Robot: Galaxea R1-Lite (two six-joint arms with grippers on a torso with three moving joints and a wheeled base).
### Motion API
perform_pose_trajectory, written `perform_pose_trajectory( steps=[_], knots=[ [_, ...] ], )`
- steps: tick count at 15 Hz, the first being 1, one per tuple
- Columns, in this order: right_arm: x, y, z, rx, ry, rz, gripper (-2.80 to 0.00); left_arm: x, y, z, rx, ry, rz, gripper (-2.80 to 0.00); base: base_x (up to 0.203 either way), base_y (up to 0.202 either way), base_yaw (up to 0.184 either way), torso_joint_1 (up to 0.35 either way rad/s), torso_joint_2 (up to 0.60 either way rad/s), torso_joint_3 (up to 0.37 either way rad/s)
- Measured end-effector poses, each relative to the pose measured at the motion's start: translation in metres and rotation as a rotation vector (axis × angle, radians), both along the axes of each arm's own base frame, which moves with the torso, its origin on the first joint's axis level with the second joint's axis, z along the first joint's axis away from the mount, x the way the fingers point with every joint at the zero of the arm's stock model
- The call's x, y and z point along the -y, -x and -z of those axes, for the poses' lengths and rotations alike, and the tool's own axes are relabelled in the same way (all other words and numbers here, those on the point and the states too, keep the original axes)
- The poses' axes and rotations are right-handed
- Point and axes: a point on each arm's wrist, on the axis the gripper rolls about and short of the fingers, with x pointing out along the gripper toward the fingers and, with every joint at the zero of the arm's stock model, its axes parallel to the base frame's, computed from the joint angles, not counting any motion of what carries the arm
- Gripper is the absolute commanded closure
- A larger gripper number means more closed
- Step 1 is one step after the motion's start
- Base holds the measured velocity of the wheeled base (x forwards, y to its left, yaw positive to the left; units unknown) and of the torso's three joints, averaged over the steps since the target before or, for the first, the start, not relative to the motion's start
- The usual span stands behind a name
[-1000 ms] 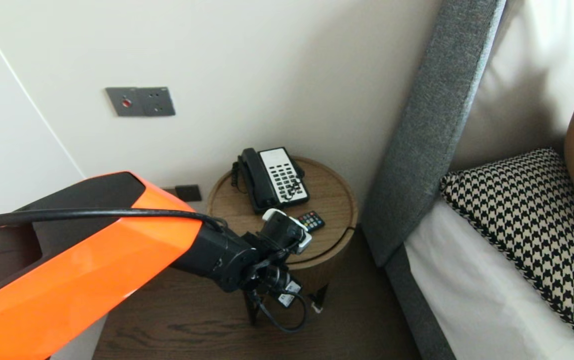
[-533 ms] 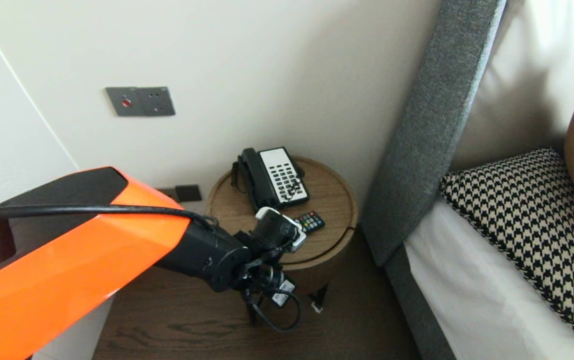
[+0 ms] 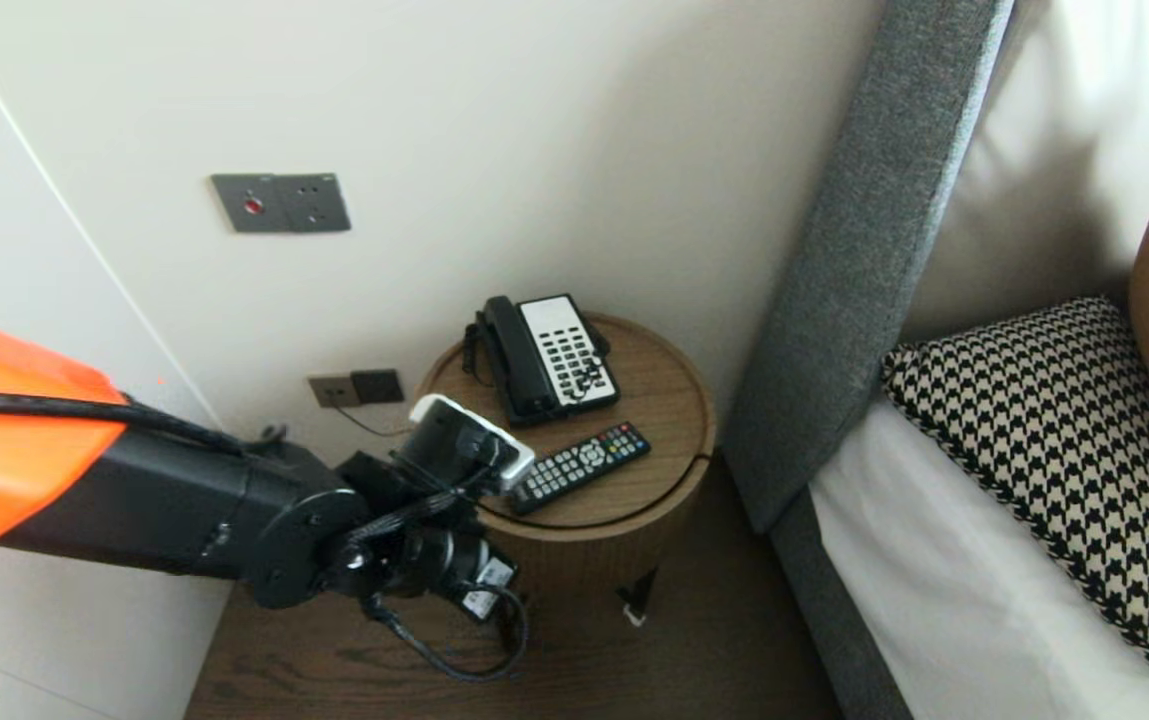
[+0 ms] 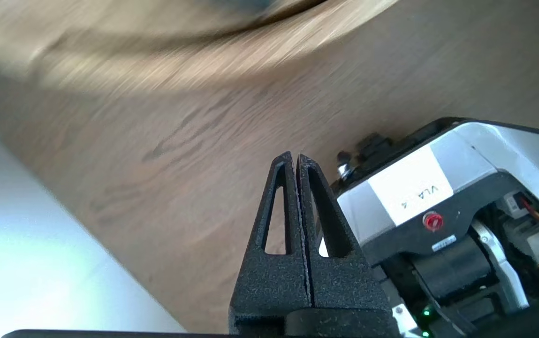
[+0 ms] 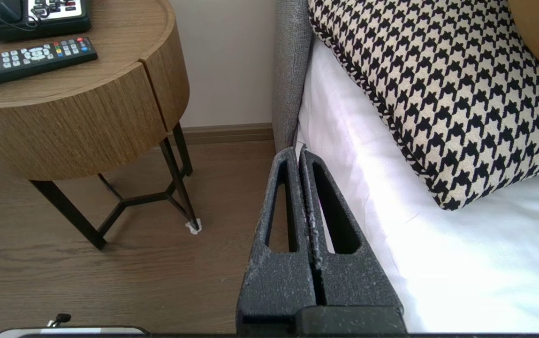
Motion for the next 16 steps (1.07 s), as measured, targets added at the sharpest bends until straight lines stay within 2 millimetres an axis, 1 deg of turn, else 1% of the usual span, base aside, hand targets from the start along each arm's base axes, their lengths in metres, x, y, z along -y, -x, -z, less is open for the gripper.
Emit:
perform_pose_trajectory(
  steps=[2, 4, 6, 9, 12, 14, 16],
  knots=[
    [0.0, 0.0, 0.0, 0.0, 0.0, 0.0, 0.0, -0.028, 0.009, -0.014, 0.014, 0.023, -0.064, 0.0, 0.0, 0.0, 0.0, 0.0, 0.0, 0.0],
    [0.0, 0.0, 0.0, 0.0, 0.0, 0.0, 0.0, -0.06, 0.019, -0.028, 0.037, 0.044, -0.137, 0.0, 0.0, 0.0, 0.0, 0.0, 0.0, 0.0],
    [0.0, 0.0, 0.0, 0.0, 0.0, 0.0, 0.0, -0.09, 0.033, -0.038, 0.059, 0.059, -0.211, 0.0, 0.0, 0.0, 0.0, 0.0, 0.0, 0.0],
    [0.0, 0.0, 0.0, 0.0, 0.0, 0.0, 0.0, -0.128, 0.058, -0.053, 0.119, 0.09, -0.306, 0.0, 0.0, 0.0, 0.0, 0.0, 0.0, 0.0],
    [0.0, 0.0, 0.0, 0.0, 0.0, 0.0, 0.0, -0.16, 0.091, -0.065, 0.181, 0.114, -0.404, 0.0, 0.0, 0.0, 0.0, 0.0, 0.0, 0.0],
    [0.0, 0.0, 0.0, 0.0, 0.0, 0.0, 0.0, -0.178, 0.118, -0.068, 0.225, 0.128, -0.463, 0.0, 0.0, 0.0, 0.0, 0.0, 0.0, 0.0],
    [0.0, 0.0, 0.0, 0.0, 0.0, 0.0, 0.0, -0.192, 0.15, -0.067, 0.266, 0.139, -0.516, 0.0, 0.0, 0.0, 0.0, 0.0, 0.0, 0.0]
  ],
)
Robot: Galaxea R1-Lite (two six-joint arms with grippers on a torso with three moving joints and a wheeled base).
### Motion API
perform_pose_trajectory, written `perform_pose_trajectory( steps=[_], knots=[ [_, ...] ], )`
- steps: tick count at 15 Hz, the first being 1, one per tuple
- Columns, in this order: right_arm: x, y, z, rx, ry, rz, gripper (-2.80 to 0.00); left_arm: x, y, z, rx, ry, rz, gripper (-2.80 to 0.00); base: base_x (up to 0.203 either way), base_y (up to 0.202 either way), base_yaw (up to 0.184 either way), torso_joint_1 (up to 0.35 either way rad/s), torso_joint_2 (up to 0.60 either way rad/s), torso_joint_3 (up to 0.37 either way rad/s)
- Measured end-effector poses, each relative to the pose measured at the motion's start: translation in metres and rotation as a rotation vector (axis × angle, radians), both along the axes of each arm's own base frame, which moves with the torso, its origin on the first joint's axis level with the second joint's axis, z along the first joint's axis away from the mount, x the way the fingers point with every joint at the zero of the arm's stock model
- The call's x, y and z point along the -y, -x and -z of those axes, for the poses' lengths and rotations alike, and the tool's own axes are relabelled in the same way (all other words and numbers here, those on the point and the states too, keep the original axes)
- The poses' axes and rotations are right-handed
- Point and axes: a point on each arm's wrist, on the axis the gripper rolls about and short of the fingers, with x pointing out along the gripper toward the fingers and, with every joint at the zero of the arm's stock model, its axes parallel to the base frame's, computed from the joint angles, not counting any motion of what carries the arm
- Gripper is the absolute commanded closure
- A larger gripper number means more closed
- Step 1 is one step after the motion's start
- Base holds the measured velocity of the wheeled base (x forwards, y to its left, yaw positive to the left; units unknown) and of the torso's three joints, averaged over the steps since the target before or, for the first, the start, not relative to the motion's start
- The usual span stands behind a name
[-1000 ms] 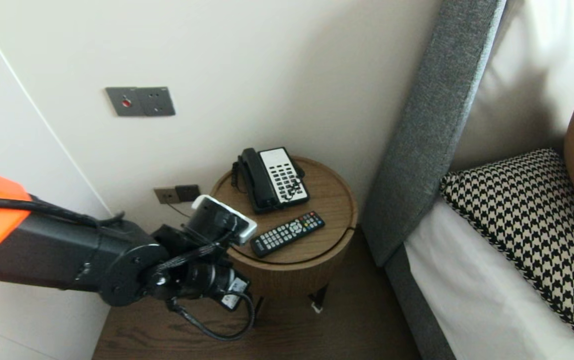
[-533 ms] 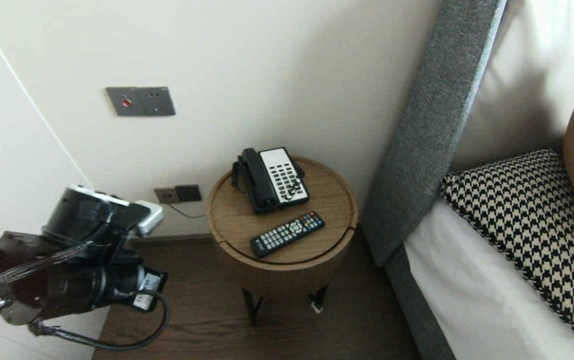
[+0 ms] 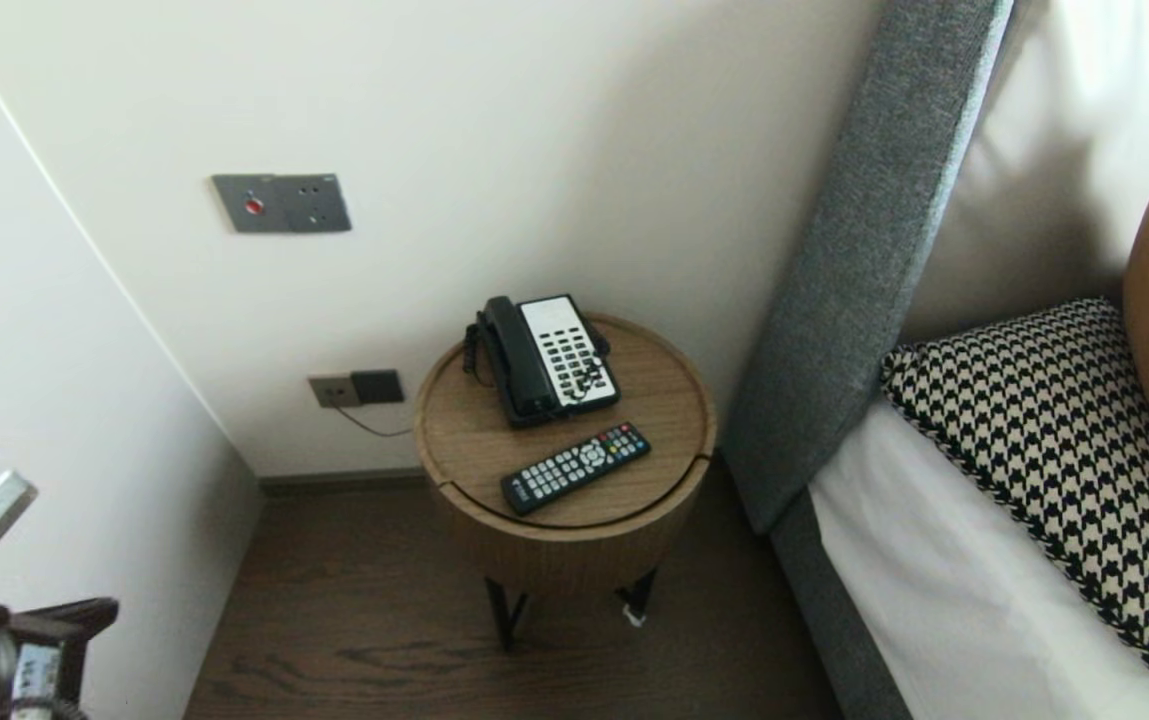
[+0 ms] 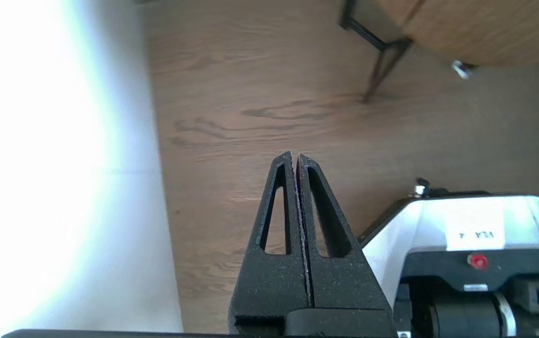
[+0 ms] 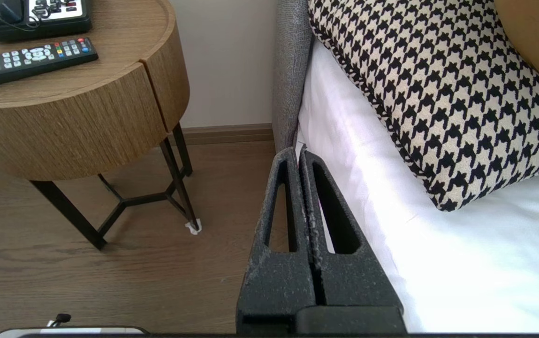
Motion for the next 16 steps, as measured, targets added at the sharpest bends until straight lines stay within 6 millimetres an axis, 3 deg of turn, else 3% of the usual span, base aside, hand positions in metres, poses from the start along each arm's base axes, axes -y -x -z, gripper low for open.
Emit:
perform_pose_trajectory(
  steps=[6, 12, 16],
  knots=[
    [0.0, 0.0, 0.0, 0.0, 0.0, 0.0, 0.0, -0.018, 0.078, 0.046, 0.099, 0.008, -0.113, 0.0, 0.0, 0.0, 0.0, 0.0, 0.0, 0.0],
    [0.0, 0.0, 0.0, 0.0, 0.0, 0.0, 0.0, -0.018, 0.107, 0.081, 0.206, -0.009, -0.091, 0.0, 0.0, 0.0, 0.0, 0.0, 0.0, 0.0],
    [0.0, 0.0, 0.0, 0.0, 0.0, 0.0, 0.0, -0.017, 0.113, 0.085, 0.325, -0.01, -0.086, 0.0, 0.0, 0.0, 0.0, 0.0, 0.0, 0.0]
  ],
)
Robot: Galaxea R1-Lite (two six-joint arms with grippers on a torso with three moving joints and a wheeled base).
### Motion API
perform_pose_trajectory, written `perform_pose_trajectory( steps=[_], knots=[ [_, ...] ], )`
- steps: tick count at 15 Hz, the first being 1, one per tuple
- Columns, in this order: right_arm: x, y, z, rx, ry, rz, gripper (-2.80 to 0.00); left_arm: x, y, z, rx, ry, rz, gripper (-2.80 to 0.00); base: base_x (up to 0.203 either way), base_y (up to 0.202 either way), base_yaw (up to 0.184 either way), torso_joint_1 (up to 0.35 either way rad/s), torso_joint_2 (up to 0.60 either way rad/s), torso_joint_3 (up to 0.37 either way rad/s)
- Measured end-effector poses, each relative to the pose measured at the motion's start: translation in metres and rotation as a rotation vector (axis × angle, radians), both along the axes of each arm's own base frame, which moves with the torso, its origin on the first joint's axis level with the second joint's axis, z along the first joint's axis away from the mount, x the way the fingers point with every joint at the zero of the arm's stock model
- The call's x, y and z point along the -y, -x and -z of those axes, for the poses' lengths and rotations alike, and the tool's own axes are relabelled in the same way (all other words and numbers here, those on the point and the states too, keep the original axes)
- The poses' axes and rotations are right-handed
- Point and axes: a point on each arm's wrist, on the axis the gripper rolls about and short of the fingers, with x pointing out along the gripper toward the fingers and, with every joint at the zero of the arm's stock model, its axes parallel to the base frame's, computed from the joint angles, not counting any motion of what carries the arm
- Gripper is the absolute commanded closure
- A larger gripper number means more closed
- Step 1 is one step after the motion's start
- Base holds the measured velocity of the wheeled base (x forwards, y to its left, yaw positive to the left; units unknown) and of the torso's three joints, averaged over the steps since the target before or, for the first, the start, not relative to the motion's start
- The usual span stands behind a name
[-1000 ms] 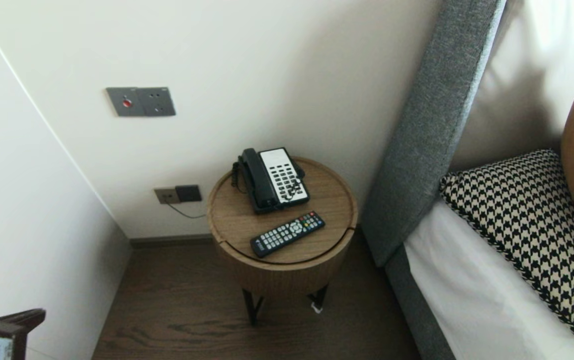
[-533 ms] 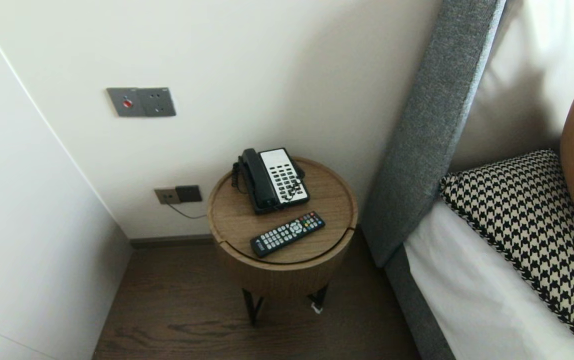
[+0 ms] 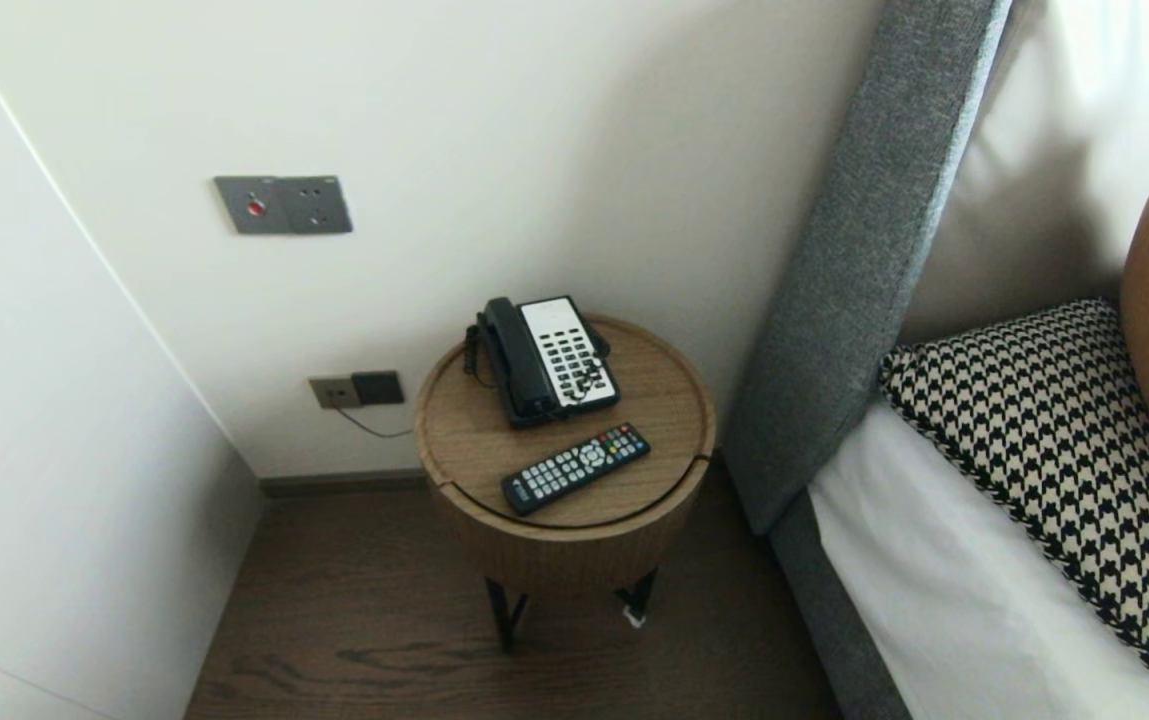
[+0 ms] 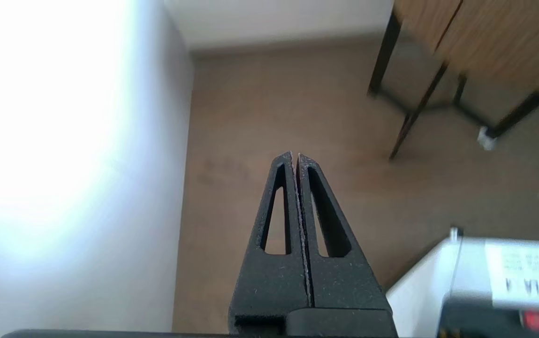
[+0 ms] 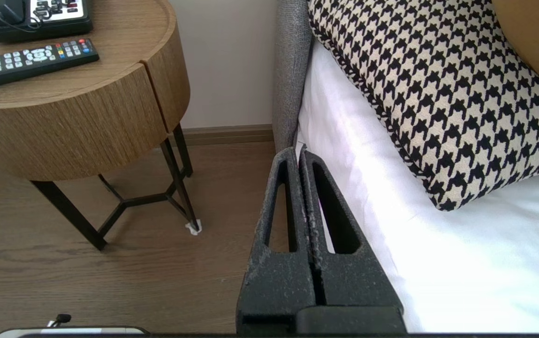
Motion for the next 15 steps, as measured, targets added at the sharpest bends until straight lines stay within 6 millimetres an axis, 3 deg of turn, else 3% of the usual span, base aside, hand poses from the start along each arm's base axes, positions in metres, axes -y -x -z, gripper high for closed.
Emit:
perform_pose_trajectory(
  steps=[9, 15],
  knots=[
    [0.0, 0.0, 0.0, 0.001, 0.0, 0.0, 0.0, 0.001, 0.011, 0.01, 0.294, 0.013, 0.09, 0.0, 0.0, 0.0, 0.0, 0.0, 0.0, 0.0],
    [0.0, 0.0, 0.0, 0.002, 0.0, -0.001, 0.0, 0.001, 0.011, 0.014, 0.304, 0.035, 0.091, 0.0, 0.0, 0.0, 0.0, 0.0, 0.0, 0.0]
  ],
)
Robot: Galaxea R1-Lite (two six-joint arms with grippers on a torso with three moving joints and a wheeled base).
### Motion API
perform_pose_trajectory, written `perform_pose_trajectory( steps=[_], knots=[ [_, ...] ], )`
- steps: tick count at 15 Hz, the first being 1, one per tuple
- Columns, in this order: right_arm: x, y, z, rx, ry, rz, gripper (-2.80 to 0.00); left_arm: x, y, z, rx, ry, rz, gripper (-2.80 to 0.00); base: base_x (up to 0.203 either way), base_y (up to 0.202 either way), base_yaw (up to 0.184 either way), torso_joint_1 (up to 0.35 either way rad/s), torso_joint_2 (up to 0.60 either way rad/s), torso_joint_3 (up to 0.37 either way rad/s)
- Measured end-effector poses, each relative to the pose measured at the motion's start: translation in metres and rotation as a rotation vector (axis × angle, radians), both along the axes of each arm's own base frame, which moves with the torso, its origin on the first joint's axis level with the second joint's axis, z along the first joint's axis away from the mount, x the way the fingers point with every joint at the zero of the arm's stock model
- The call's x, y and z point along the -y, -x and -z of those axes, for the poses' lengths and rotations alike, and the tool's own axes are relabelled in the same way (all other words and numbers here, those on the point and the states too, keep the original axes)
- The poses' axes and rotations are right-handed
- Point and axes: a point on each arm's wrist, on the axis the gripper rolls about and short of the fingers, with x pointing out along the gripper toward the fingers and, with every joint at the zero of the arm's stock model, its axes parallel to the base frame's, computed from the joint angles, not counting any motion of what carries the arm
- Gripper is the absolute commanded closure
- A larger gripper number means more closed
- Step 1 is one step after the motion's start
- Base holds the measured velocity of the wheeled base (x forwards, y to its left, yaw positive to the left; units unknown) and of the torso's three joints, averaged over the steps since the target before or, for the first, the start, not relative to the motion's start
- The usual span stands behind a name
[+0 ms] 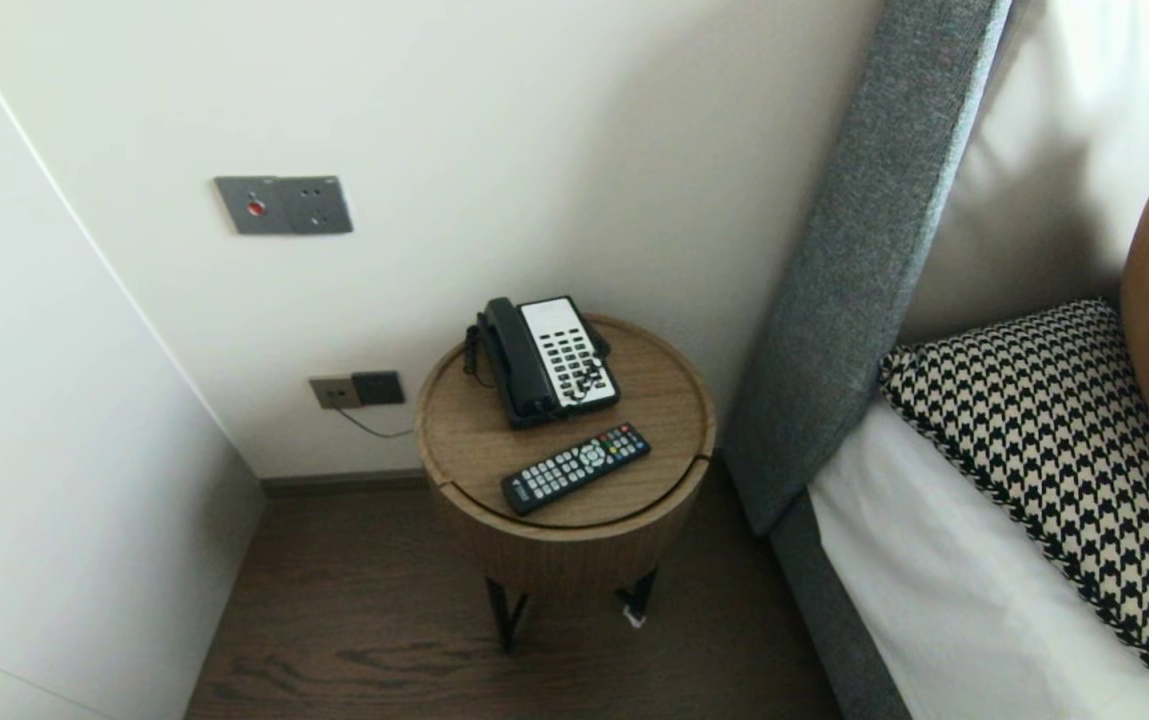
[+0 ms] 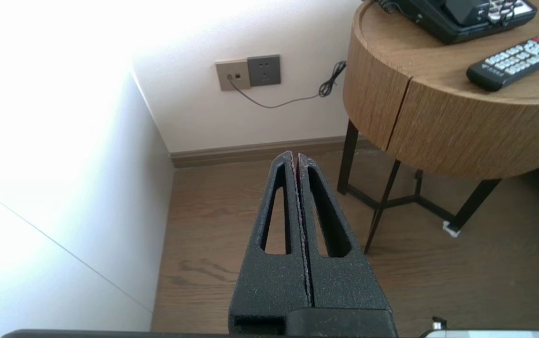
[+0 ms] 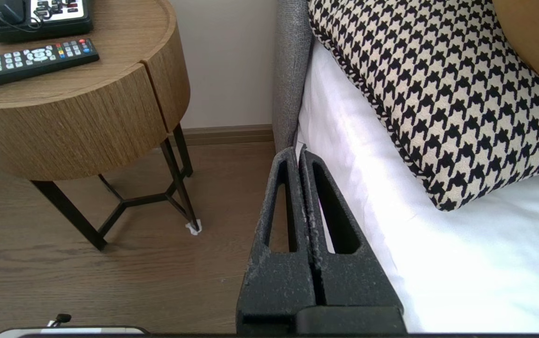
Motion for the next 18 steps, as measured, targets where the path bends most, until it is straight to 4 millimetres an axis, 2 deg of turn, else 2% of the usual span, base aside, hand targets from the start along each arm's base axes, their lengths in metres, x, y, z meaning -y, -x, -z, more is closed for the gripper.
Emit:
perform_pose_trajectory(
  steps=[18],
  knots=[
    [0.0, 0.0, 0.0, 0.0, 0.0, 0.001, 0.0, 0.0, 0.0, 0.0007, -0.003, 0.016, 0.001, 0.0, 0.0, 0.0, 0.0, 0.0, 0.0, 0.0]
  ],
)
